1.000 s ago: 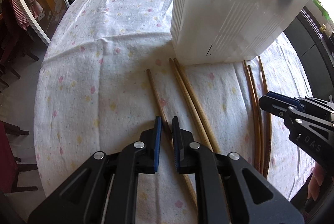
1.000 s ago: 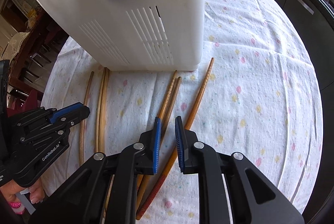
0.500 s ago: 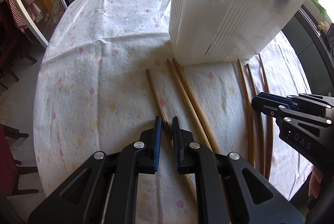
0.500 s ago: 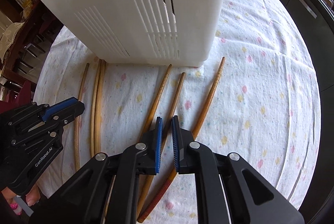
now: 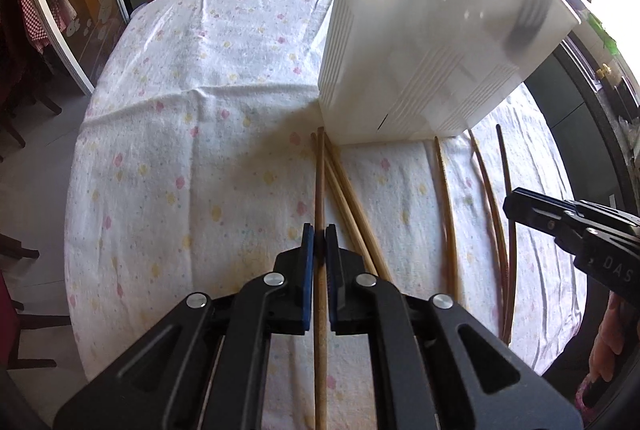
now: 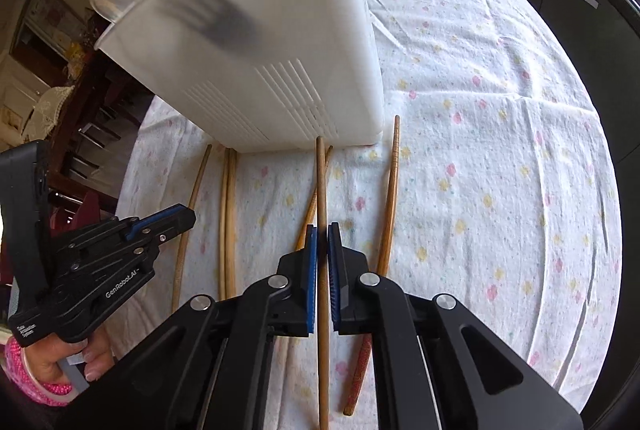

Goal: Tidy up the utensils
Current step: 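Lift both chopsticks upright and carry them over the white basket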

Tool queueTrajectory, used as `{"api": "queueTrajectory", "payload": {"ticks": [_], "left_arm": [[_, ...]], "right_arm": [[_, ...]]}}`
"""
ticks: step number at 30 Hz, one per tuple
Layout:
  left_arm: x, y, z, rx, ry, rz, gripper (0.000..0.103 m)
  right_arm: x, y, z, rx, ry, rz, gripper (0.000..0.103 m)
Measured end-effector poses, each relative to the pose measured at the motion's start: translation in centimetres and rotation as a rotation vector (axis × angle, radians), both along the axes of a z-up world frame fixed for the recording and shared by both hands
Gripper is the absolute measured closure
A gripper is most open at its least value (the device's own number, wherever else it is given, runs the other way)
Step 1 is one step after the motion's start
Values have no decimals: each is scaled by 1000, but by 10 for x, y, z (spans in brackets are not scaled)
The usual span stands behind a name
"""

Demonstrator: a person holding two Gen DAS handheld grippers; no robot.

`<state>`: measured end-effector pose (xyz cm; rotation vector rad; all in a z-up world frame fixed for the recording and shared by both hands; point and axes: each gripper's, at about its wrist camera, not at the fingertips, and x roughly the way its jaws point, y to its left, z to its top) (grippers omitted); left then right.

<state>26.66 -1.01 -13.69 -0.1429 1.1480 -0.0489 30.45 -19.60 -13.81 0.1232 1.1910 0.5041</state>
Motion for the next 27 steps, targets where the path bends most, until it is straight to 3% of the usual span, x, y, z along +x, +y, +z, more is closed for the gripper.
{"api": "queueTrajectory", "payload": {"ticks": [11, 27], "left_arm": [[-33, -10, 64, 6, -167, -56, 98], [-73, -14, 120, 13, -311, -105, 98]], "right_arm": [[-43, -43, 55, 134, -98, 26, 97], [-79, -47, 113, 187, -221, 72, 97]]}}
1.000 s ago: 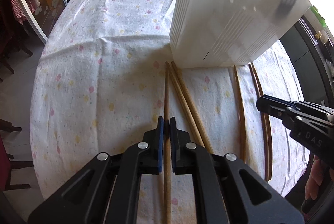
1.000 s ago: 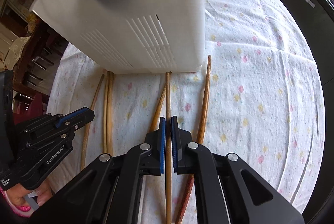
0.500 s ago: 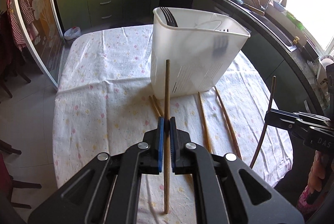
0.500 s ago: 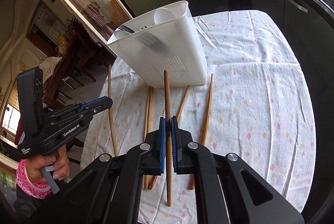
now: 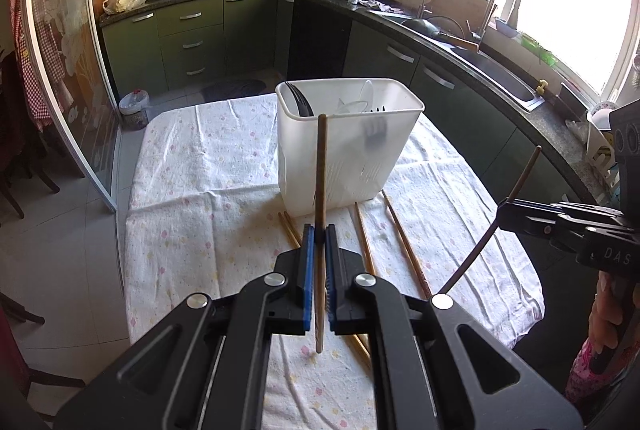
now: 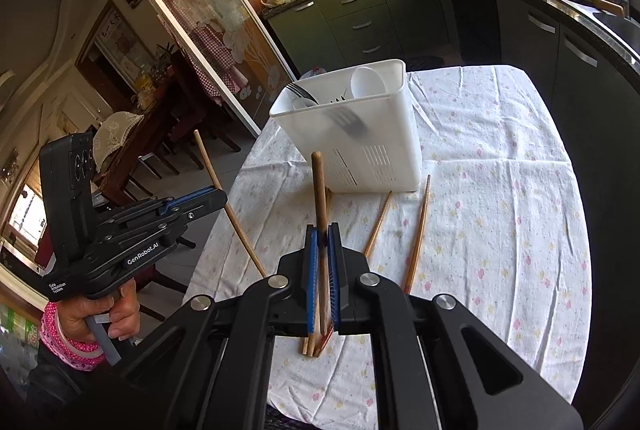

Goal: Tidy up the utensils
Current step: 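Lift both chopsticks upright and carry them over the white basket, then open both tools to drop the chopsticks into the basket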

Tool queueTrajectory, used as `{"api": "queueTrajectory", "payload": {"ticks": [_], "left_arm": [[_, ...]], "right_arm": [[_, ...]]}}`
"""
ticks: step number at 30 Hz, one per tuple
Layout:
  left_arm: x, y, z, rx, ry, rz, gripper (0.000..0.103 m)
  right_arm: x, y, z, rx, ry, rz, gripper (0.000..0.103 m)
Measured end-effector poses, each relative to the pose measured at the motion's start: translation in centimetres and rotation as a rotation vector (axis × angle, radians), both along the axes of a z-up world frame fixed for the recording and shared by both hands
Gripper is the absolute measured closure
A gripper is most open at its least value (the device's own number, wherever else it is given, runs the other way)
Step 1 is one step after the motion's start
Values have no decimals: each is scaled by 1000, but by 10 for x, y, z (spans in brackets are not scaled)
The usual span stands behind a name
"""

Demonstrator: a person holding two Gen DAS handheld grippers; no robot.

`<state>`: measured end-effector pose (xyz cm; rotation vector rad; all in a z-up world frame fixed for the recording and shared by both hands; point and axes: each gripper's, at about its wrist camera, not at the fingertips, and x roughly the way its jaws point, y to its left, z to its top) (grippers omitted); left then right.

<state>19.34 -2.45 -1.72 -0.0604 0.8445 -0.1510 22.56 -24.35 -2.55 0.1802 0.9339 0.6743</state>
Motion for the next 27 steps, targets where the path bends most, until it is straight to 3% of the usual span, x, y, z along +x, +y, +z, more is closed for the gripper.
{"api": "queueTrajectory", "payload": {"ticks": [8, 20, 25, 27], "left_arm": [[-7, -5, 37, -9, -82, -21, 98], [12, -10, 148, -36, -346, 0, 98], [34, -18, 168, 1, -461, 35, 98], [48, -22, 164, 18, -464, 42, 98]], "right_arm": [[0, -7, 45, 32, -85, -2, 97], [29, -22, 156, 82, -324, -131, 97], [62, -13, 166, 44, -371, -184, 97], [78, -7, 158, 25, -362, -198, 97]]}}
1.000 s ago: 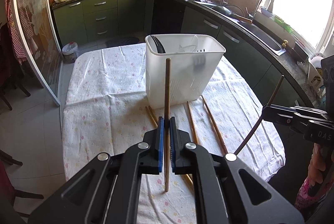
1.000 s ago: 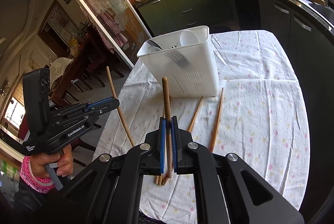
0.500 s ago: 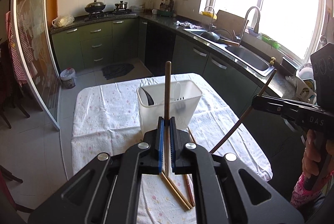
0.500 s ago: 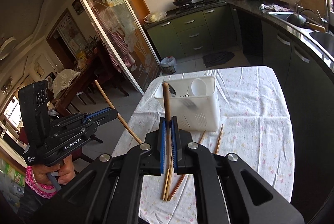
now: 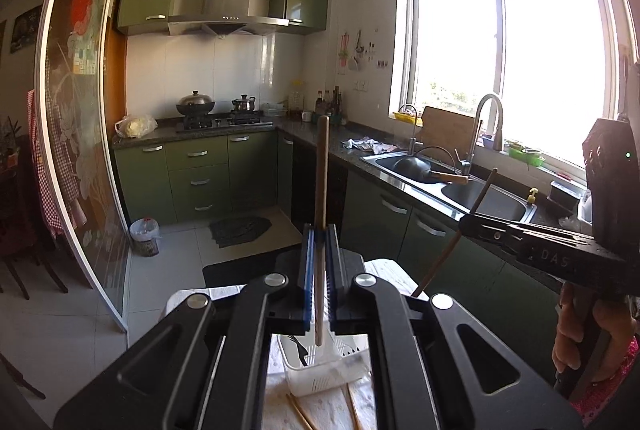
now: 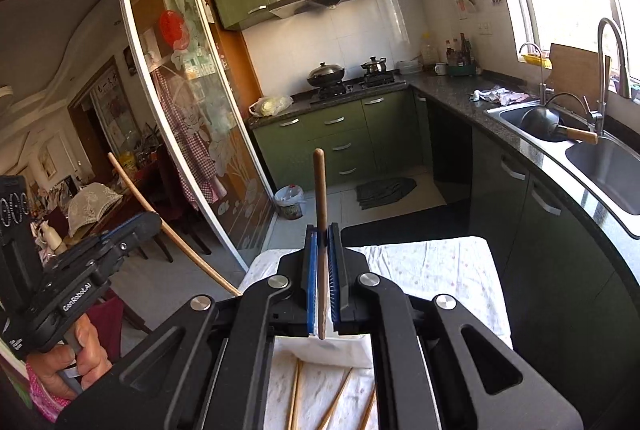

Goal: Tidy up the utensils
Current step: 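Open both tools to drop the chopsticks into the basket, then grasp another wooden chopstick with the left tool while the right tool grasps one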

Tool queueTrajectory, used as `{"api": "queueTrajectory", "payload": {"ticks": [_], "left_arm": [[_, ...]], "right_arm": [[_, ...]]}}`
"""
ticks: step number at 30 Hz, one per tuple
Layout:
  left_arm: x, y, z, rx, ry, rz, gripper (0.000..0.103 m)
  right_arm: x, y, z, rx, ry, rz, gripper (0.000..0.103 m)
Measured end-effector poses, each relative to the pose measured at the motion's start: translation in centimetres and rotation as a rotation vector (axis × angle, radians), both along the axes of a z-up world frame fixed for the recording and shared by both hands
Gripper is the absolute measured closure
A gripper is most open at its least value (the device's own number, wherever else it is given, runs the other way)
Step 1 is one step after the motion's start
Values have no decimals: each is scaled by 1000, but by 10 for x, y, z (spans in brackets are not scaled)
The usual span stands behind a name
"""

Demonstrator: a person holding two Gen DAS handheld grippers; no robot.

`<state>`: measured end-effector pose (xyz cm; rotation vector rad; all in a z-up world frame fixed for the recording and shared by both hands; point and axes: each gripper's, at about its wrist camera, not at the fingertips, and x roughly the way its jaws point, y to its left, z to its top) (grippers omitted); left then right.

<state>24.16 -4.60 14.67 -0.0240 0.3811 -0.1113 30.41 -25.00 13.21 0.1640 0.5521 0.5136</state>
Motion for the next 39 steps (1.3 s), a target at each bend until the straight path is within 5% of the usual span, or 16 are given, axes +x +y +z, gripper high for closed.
{"api": "queueTrajectory", "payload": {"ticks": [14, 18, 27, 35, 39], "left_arm": [[72, -9, -100, 32, 259, -6, 98], [65, -7, -111, 19, 284, -4, 80], [14, 1, -120, 25, 328, -9, 64], [-9, 23, -210, -48, 630, 20, 65], [-1, 15, -245, -91, 705, 11, 65]], "right_arm": [[54, 52, -120, -203, 173, 71, 95], [44, 49, -124, -209, 168, 82, 89], [-11, 22, -127, -211, 184, 119, 82], [-20, 20, -216, -330, 390, 139, 82], [-13, 25, -249, -367, 465, 140, 82]]}}
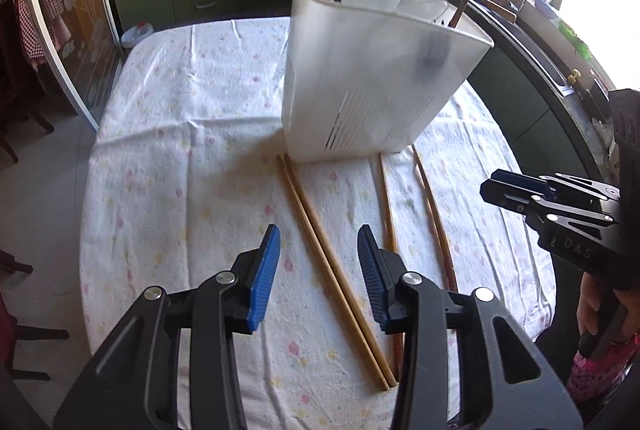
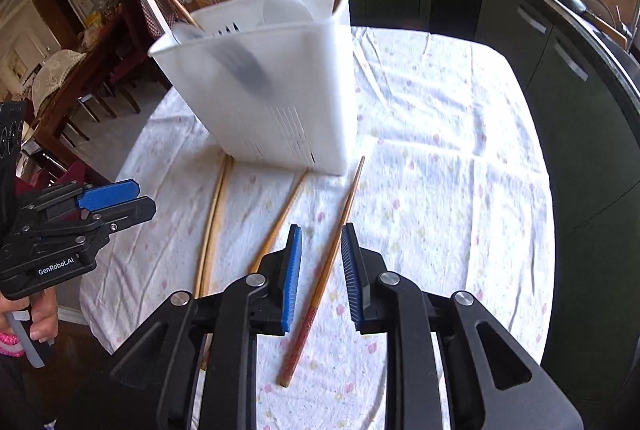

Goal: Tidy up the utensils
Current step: 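Grasp another wooden chopstick with the left tool while the right tool grasps one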

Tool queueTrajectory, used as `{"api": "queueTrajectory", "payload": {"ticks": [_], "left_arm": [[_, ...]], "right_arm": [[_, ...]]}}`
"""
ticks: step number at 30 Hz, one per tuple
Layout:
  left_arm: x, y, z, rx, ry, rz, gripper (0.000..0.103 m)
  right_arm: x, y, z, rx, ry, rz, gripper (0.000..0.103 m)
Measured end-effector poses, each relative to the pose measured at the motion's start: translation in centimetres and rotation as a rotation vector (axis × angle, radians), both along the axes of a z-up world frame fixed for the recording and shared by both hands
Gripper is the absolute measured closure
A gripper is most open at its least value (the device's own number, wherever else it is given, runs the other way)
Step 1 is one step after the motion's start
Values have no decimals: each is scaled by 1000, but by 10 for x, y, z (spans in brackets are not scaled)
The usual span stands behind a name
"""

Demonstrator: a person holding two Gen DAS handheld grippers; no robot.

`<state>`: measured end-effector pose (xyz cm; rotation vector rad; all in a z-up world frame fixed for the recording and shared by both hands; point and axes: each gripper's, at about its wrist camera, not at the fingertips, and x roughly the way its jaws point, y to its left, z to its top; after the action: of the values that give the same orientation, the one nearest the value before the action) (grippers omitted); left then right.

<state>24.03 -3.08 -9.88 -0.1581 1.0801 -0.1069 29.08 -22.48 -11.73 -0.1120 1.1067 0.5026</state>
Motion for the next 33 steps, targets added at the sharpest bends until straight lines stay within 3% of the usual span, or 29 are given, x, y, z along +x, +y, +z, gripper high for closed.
{"api": "queueTrajectory", "payload": {"ticks": [8, 14, 20, 23, 29, 31, 32, 33], "left_arm": [[27, -65, -25, 70, 2, -83, 65], [44, -77, -37, 135, 43, -80, 65], [51, -88, -51, 131, 105, -100, 65], [53, -97, -57, 150, 125, -114, 73], [62, -106, -64, 189, 133, -89, 78], [65, -110, -66, 205, 129, -90, 85], [67, -114, -67, 211, 127, -95, 95], [67, -114, -68, 215, 126, -98, 96]], "right_arm": [[13, -8, -25, -7, 53, -42, 82], [12, -24, -26, 10, 58, -57, 82], [17, -35, -26, 27, 67, -73, 82], [17, -39, -27, 33, 70, -75, 82], [15, -42, -25, 50, 68, -78, 82], [17, -43, -27, 53, 72, -81, 82], [17, -42, -29, 54, 77, -81, 82], [18, -41, -30, 55, 83, -80, 82]]}}
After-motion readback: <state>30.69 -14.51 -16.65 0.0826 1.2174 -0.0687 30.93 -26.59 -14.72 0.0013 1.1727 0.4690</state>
